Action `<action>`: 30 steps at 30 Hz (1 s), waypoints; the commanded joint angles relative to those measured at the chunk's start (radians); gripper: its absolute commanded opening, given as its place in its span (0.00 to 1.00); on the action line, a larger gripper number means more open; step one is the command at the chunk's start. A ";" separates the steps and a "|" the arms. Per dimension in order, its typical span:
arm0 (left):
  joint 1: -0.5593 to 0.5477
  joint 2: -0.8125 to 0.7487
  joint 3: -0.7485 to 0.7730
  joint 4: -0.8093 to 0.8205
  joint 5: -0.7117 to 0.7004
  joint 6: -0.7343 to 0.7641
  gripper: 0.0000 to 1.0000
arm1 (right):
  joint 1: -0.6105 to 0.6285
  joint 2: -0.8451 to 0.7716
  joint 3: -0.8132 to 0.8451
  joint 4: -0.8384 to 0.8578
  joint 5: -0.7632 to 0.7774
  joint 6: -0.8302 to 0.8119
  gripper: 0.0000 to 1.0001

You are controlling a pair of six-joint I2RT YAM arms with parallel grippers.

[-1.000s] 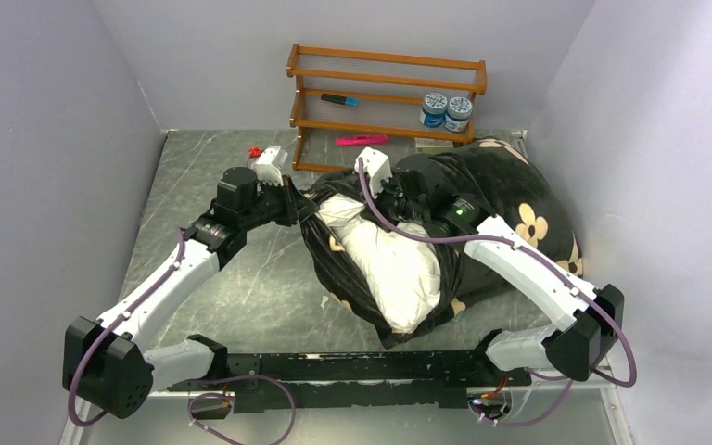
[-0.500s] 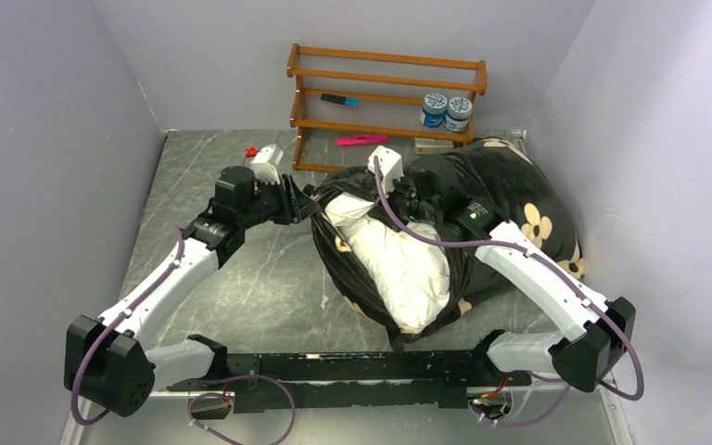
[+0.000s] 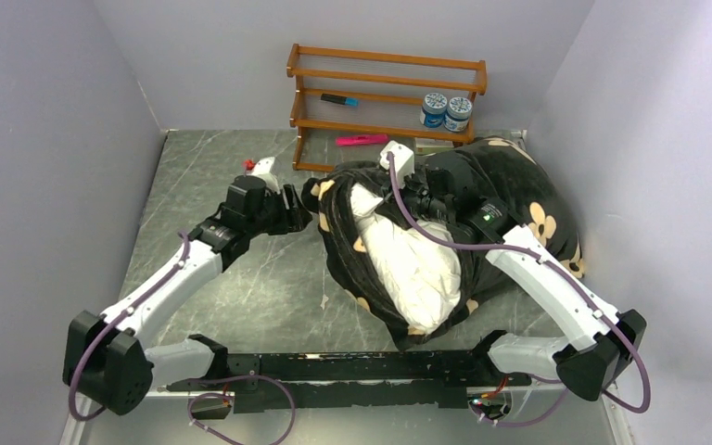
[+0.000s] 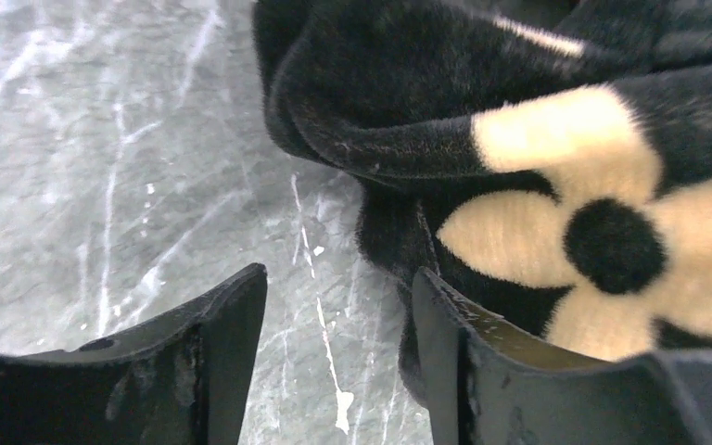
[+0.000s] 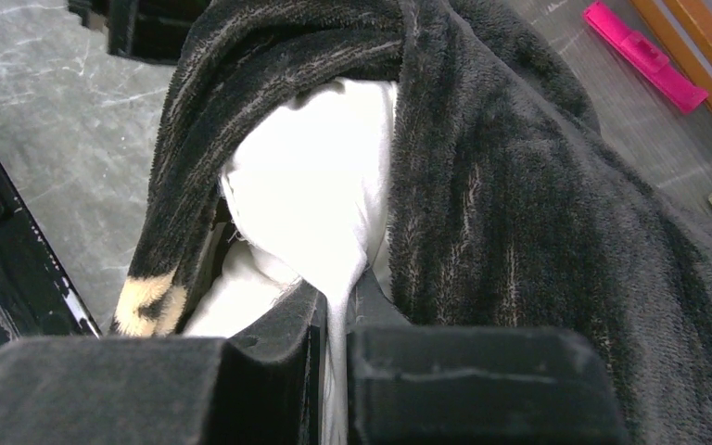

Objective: Remove the pillowcase from the pillow
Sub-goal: Remove the pillow from the pillowcase.

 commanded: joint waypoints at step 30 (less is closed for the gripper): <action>-0.611 0.197 0.593 -0.368 -0.852 -0.032 0.44 | -0.030 0.014 0.032 -0.001 0.079 0.028 0.00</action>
